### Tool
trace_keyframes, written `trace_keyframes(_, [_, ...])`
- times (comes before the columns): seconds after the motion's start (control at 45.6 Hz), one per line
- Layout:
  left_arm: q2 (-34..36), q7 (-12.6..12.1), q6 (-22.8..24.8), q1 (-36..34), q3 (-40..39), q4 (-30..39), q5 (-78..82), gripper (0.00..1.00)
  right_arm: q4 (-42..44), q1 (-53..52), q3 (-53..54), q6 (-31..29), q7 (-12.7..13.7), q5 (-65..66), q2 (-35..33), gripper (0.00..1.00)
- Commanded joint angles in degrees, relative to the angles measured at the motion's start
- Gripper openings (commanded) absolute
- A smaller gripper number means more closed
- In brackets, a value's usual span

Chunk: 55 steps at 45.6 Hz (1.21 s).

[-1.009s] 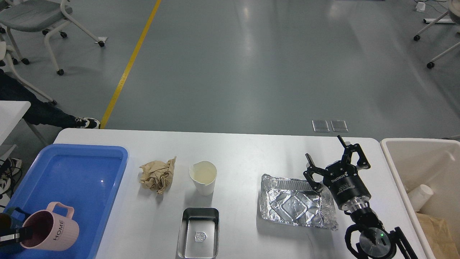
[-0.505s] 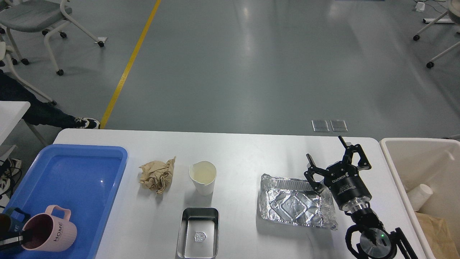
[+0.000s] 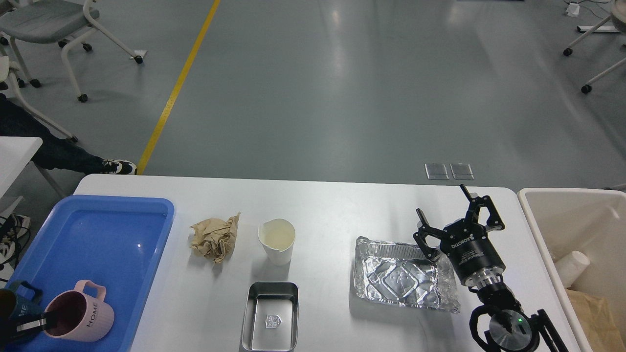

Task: Tidy desktop
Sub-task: 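Lower the pink mug onto the blue tray and release it, then reach the left gripper to the small metal tin and grasp it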

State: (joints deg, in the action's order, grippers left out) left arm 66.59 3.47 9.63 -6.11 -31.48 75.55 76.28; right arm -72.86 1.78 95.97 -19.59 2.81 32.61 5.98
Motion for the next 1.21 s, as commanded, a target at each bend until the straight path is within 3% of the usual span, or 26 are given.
trace_keyframes(0.0, [-0.06,0.75,0.66,-0.22,-0.51,0.39,-3.32,0.87,0.00,-0.02,-0.26,-0.01,0.00,0.00,0.08,1.00])
trace_keyframes(0.263, [1.61,1.02,3.11,-1.45,-0.69,2.67,-7.37,0.92,-0.09,-0.02,-0.26,0.08,0.00,0.00,0.08,1.00])
trace_keyframes(0.461, [9.34,2.07,4.08,-2.15,-1.57,9.52,-7.90,0.92,-0.35,-0.02,-0.26,0.08,0.00,0.00,0.08,1.00])
trace_keyframes(0.658, [14.44,3.39,3.91,-6.37,-4.90,11.99,-8.25,0.92,-0.35,0.06,-0.26,0.08,0.00,0.00,0.00,1.00])
trace_keyframes(0.899, [13.74,4.35,-1.62,-7.69,-12.73,14.79,-9.92,0.92,-0.35,-0.02,-0.34,0.17,0.00,0.09,0.08,1.00])
trace_keyframes(1.031, [12.51,4.97,-5.67,-7.60,-12.82,18.48,-10.01,0.92,-0.53,0.15,-0.34,0.25,0.00,0.09,0.08,1.00])
trace_keyframes(1.184, [12.33,4.88,-6.29,-7.34,-12.12,20.69,-10.01,0.92,-1.06,0.59,-0.34,0.34,0.00,0.09,0.08,1.00])
